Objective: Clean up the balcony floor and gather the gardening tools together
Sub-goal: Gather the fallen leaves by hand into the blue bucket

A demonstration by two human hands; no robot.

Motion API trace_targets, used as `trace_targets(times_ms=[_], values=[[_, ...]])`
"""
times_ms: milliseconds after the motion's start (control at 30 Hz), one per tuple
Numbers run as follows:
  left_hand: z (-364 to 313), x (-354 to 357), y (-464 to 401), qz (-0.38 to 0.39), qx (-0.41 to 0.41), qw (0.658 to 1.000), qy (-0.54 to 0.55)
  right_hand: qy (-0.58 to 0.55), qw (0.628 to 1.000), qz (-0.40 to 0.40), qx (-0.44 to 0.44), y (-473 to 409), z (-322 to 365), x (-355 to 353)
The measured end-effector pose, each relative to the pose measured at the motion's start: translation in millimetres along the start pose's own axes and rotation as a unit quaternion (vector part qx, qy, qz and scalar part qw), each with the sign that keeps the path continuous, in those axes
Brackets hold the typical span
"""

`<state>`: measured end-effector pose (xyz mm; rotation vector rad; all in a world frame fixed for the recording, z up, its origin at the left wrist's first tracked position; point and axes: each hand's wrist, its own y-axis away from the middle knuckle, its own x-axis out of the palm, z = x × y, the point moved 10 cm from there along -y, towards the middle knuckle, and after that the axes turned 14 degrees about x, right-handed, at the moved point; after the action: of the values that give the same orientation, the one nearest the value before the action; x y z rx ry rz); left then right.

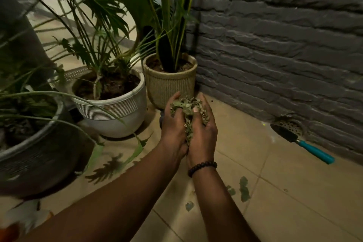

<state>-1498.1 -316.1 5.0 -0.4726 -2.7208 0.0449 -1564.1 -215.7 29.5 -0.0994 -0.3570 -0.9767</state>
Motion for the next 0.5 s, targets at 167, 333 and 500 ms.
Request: trace_targets(times_ms=[167, 333, 500], values=[[-16, 9, 12, 0.022, 0.028, 0.999, 0.027, -0.007, 1.000, -0.010, 0.019, -3, -2, -2], [-33, 27, 10, 0.014, 0.023, 1.000, 0.015, -0.035, 0.998, -0.026, 0.049, -10, 12, -5], [-63, 48, -4, 0.000, 0.045, 0.999, 0.017, -0.077, 0.993, 0.002, 0.089, -26, 43, 12]])
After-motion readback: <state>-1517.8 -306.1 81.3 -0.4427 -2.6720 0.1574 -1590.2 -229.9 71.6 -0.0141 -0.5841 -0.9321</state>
